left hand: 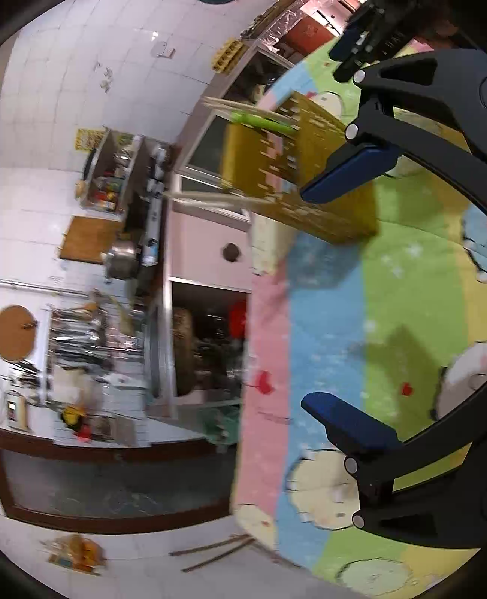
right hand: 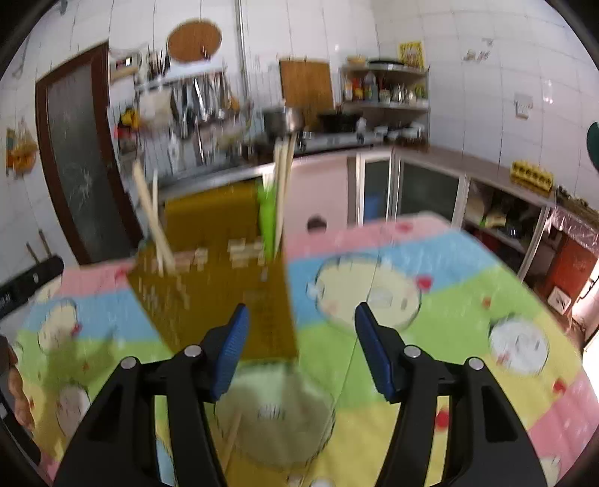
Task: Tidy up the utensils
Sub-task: 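Grasp a chopstick with the right tool while the left tool grasps the blue-handled spoon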
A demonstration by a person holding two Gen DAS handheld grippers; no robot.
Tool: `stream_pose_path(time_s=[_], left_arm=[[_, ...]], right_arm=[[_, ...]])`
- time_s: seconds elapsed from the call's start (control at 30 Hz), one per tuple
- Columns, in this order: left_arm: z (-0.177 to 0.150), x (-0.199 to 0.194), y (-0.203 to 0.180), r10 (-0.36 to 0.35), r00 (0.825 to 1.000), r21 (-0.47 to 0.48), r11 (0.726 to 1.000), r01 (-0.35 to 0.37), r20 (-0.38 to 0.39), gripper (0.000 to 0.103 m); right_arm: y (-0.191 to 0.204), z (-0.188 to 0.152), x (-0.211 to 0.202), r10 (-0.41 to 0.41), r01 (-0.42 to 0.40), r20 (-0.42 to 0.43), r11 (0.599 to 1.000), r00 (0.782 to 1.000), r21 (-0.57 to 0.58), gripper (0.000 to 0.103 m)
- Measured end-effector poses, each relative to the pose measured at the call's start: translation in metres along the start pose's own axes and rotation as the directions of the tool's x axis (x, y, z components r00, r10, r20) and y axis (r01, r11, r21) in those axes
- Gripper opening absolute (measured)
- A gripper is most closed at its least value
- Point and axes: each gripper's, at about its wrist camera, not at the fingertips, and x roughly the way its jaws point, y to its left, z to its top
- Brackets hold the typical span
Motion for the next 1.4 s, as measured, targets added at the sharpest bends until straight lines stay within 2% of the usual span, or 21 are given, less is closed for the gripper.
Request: stream_pose_path(time_s=[0.07,0.2,0.27,0.37,0.5,0.57,0.8,0.97,1.1,1.2,1.4], left_arm=[[-0.013,0.006,0.005,0.004,0.999,-0.002,1.0,-0.004,-0.036,0.098],[-0.046,0.013,0.008,0.017,0.994,0.022,1.0,-0.014,-0.108,0.098],[-0.057,0.013,0.01,0.026,0.992,0.04,0.999,-0.021,-0.123,0.098],[-0.067,0.01,0.009,0.042,0.991,0.07,0.997,-0.033,-0.13,0.098],[-0.073,0.006,0.008,0.046,0.991,0.081,0.996,-0.036,-0.129,0.098],[-0.075,0.005,0.006,0.047,0.99,0.079,0.996,-0.036,-0.132,0.098],[-0.086,0.001,-0.015,0.017,0.988,0.109,0.994,0.0,-0.154,0.098],[-0.095,-0.006,-0.035,-0.017,0.987,0.146,0.988,0.041,-0.162,0.098],[-0.103,-0.011,-0.051,-0.075,0.979,0.166,0.98,0.107,-0.19,0.098],[-0.112,-0.015,-0.067,-0.108,0.972,0.205,0.967,0.152,-0.211,0.098],[-0.136,-0.021,-0.1,-0.171,0.939,0.305,0.915,0.265,-0.3,0.097]], right_arm=[[0.007,-0.017,0.009,-0.001,0.001,-0.055,1.0,0.998,-0.008,0.059],[0.026,-0.046,0.035,0.013,-0.017,-0.198,1.0,0.98,-0.017,0.055],[0.033,-0.056,0.044,0.015,-0.022,-0.238,0.999,0.971,-0.028,0.044],[0.043,-0.065,0.057,0.012,-0.025,-0.295,0.999,0.955,-0.038,0.036],[0.051,-0.065,0.063,-0.028,0.01,-0.302,0.998,0.953,-0.062,0.029],[0.052,-0.063,0.063,-0.03,0.012,-0.302,0.998,0.953,-0.062,0.012],[0.041,-0.062,0.057,-0.002,-0.008,-0.283,0.999,0.959,-0.034,0.009],[0.018,-0.061,0.05,-0.027,0.016,-0.279,0.999,0.96,-0.042,0.006],[-0.015,-0.063,0.044,-0.057,0.052,-0.284,0.998,0.957,-0.026,0.006],[-0.036,-0.068,0.037,-0.068,0.07,-0.289,0.998,0.955,-0.003,0.007],[-0.066,-0.078,0.013,-0.117,0.121,-0.274,0.993,0.955,-0.003,0.007]])
